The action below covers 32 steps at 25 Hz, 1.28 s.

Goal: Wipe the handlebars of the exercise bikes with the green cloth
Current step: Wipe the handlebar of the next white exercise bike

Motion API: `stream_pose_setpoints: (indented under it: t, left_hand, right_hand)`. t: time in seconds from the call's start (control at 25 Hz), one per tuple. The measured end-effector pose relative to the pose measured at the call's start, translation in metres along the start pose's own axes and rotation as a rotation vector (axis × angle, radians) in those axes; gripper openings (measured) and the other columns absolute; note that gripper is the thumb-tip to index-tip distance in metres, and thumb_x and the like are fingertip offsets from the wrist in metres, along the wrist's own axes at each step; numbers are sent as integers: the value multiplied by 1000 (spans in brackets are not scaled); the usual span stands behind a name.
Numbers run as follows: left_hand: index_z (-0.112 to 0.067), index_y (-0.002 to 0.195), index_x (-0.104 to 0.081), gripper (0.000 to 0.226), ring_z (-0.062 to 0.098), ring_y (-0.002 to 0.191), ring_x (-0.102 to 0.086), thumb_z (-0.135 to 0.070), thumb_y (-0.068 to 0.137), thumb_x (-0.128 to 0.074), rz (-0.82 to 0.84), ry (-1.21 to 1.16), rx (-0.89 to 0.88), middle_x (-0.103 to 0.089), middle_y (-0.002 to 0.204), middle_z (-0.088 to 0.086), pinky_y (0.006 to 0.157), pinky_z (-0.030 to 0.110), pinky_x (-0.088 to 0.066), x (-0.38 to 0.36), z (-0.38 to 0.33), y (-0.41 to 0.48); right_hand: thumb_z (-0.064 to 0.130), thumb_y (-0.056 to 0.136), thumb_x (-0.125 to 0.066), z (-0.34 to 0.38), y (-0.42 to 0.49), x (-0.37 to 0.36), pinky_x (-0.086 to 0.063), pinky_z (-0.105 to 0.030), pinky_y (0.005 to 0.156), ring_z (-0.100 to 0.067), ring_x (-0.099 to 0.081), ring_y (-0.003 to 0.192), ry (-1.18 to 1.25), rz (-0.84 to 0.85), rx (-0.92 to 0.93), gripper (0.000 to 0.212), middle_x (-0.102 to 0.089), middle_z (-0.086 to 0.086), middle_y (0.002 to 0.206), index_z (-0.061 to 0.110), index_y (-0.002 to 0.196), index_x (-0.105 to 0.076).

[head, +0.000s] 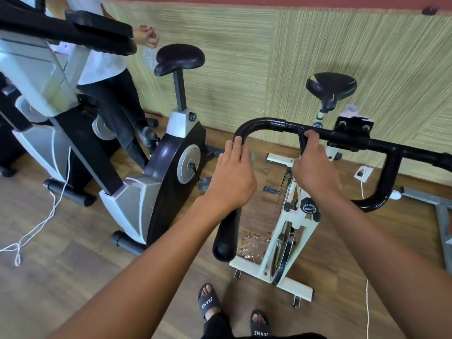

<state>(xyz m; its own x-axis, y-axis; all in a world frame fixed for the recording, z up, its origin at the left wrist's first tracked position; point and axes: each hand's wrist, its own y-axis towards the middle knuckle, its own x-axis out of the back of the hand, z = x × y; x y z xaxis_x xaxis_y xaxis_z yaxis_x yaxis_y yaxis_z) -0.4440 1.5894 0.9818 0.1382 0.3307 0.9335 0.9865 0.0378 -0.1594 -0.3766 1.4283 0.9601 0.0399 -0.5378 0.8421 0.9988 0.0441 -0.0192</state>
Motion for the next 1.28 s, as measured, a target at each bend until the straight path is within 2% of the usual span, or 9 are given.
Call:
stream_pose_setpoints:
  t: [0.16, 0.32, 0.48, 0.64, 0.76, 0.84, 1.0, 1.16, 1.28]
  left_hand:
    - [2, 154, -11, 58, 31, 153, 8, -10, 102, -34, 184, -19, 21, 7, 165, 18, 124, 39, 0, 11, -8, -34]
    - [4, 124, -48, 32, 31, 143, -28, -16, 104, -34, 418, -56, 101, -33, 149, 16, 117, 38, -25, 45, -20, -80]
    - [-3, 132, -52, 40, 25, 142, -32, -26, 107, -32, 406, 99, 35, -44, 144, 11, 113, 36, -29, 52, -31, -109]
    - [-8, 117, -56, 29, 30, 117, -52, -23, 102, -36, 310, 151, 167, -53, 129, 12, 81, 31, -37, 49, -42, -94]
    - [-10, 117, -53, 27, 29, 115, -53, -24, 102, -36, 261, 128, 135, -52, 129, 10, 81, 31, -35, 46, -41, -104]
    - [-12, 128, -52, 31, 26, 117, -52, -23, 103, -37, 227, -83, 170, -53, 130, 4, 88, 30, -37, 44, -31, -112]
    - [-25, 128, -63, 31, 25, 106, -65, -20, 101, -47, 90, -988, 463, -70, 116, 2, 99, 38, -48, 37, -12, -117]
    - [-17, 115, -68, 28, 26, 78, -66, -11, 99, -46, 63, -1504, 667, -74, 92, 14, 64, 25, -54, 25, -8, -112]
    - [-3, 109, -64, 20, 25, 65, -60, -11, 98, -50, 5, -1597, 797, -66, 81, 15, 52, 25, -52, 20, -6, -93]
  right_hand:
    - [4, 94, -48, 1, -1, 3, -54, -49, 67, -35, -59, 76, -40, 10, 9, 65, -50, -17, 119, 22, 149, -18]
    - [6, 95, -49, 1, -2, 3, -47, -44, 66, -36, -59, 81, -42, 16, 6, 65, -50, -18, 121, 21, 150, -17]
    - [8, 96, -50, 0, -1, 1, -41, -42, 66, -35, -58, 84, -46, 21, -4, 65, -50, -18, 125, 22, 150, -16]
    - [10, 97, -50, 0, -1, 1, -44, -44, 69, -37, -59, 86, -49, 24, -5, 65, -50, -17, 126, 22, 151, -16]
    - [10, 97, -49, -2, -3, 2, -46, -46, 72, -38, -59, 88, -53, 26, 1, 66, -50, -18, 126, 22, 151, -15]
    - [10, 97, -50, -2, -3, 2, -42, -44, 69, -37, -58, 87, -66, 29, 5, 65, -50, -18, 126, 22, 152, -15]
    - [10, 96, -49, 2, -2, 1, -40, -42, 65, -34, -55, 80, -77, 15, -4, 66, -49, -19, 126, 21, 151, -15]
    - [8, 95, -48, 2, -5, 2, -38, -41, 61, -33, -53, 76, -99, 19, -3, 66, -48, -20, 126, 20, 151, -14]
    - [9, 96, -47, 3, -6, 1, -37, -39, 60, -32, -51, 75, -139, 22, 0, 67, -46, -21, 132, 19, 153, -12]
